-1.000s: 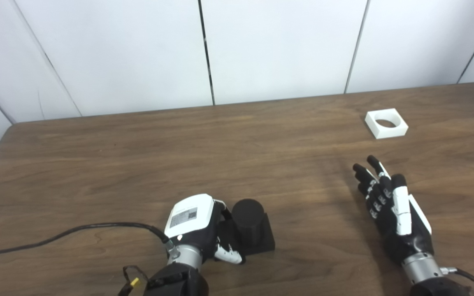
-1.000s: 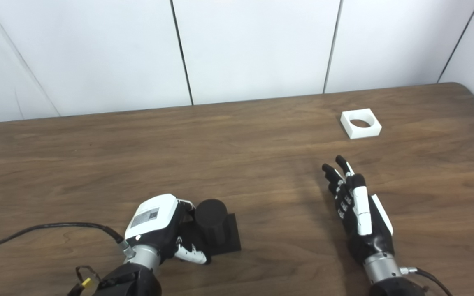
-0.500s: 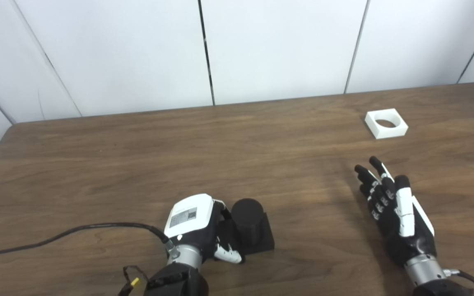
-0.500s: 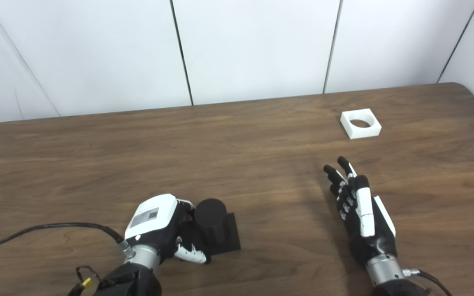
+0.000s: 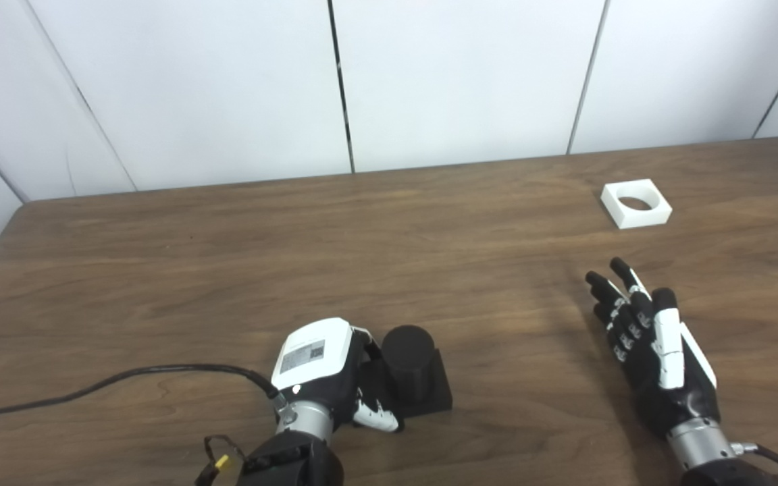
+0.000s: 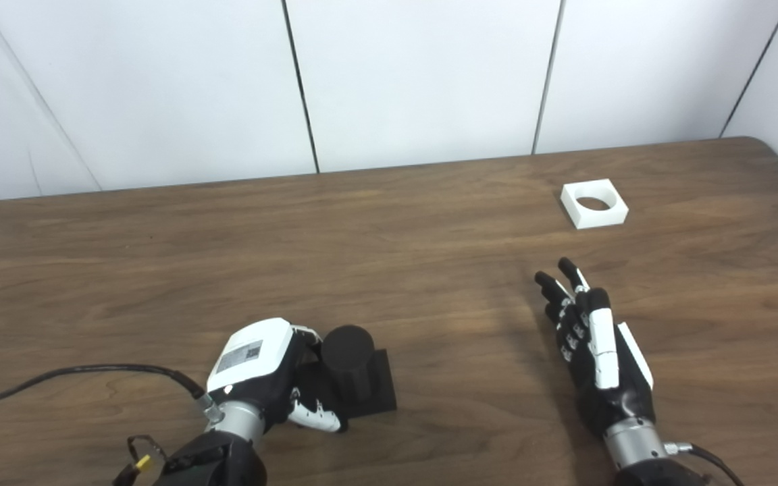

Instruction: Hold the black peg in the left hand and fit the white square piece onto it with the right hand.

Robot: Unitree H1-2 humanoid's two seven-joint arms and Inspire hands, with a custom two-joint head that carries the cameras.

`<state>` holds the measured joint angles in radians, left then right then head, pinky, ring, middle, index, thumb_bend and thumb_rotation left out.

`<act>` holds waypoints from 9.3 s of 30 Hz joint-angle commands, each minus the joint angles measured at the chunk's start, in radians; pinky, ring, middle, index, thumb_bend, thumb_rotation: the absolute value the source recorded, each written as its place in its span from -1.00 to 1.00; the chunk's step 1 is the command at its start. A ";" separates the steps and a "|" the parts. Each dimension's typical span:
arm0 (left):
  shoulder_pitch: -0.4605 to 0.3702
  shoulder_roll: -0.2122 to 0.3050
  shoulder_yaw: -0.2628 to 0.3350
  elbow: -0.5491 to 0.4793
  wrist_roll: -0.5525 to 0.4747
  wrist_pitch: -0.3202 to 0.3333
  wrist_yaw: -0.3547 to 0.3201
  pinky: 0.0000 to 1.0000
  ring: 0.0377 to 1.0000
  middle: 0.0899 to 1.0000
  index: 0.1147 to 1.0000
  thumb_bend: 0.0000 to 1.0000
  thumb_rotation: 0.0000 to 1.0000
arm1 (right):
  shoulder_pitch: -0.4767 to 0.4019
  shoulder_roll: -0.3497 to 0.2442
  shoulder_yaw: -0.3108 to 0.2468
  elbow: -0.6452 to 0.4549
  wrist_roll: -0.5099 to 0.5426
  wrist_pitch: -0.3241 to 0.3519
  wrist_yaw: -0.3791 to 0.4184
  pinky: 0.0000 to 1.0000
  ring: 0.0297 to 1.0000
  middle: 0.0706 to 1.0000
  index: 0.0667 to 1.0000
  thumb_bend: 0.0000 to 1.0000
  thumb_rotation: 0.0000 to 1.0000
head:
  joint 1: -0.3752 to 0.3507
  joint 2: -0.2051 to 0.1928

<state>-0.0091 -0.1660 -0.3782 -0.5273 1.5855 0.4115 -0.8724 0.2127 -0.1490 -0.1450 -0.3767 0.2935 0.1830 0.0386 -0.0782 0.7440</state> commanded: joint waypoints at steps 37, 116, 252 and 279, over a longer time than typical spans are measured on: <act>0.000 -0.035 0.000 0.049 -0.013 -0.029 -0.043 1.00 0.89 0.67 -0.16 0.05 -0.89 | -0.280 -0.353 -0.126 0.010 -0.189 0.131 0.005 0.90 0.89 0.85 0.95 0.59 0.00 | -0.115 -0.027; 0.025 -0.046 0.017 0.052 -0.032 -0.034 -0.012 1.00 0.88 0.66 -0.17 0.05 -0.89 | -1.057 -0.587 0.622 0.983 -1.104 -0.040 0.403 0.97 1.00 0.94 0.62 0.86 -0.54 | -0.086 -0.040; 0.008 -0.179 -0.129 0.164 0.125 0.054 0.027 0.93 0.84 0.65 -0.09 0.14 -0.87 | -0.874 -0.264 0.663 -0.035 -0.967 -0.196 0.901 1.00 0.79 0.51 -0.11 0.05 -0.73 | 0.081 0.033; 0.014 -0.179 -0.107 0.141 0.084 0.056 0.041 0.96 0.85 0.66 -0.16 0.05 -0.89 | -0.907 -0.316 0.611 -0.042 -0.922 -0.095 0.978 1.00 1.00 0.89 0.78 1.00 -0.07 | 0.073 0.035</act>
<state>-0.0498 -0.1589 -0.4356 -0.4664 1.6454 0.4613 -0.8207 -0.6101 -0.4566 0.5035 -0.3577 -0.6412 0.0640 1.0081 -0.0046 0.7777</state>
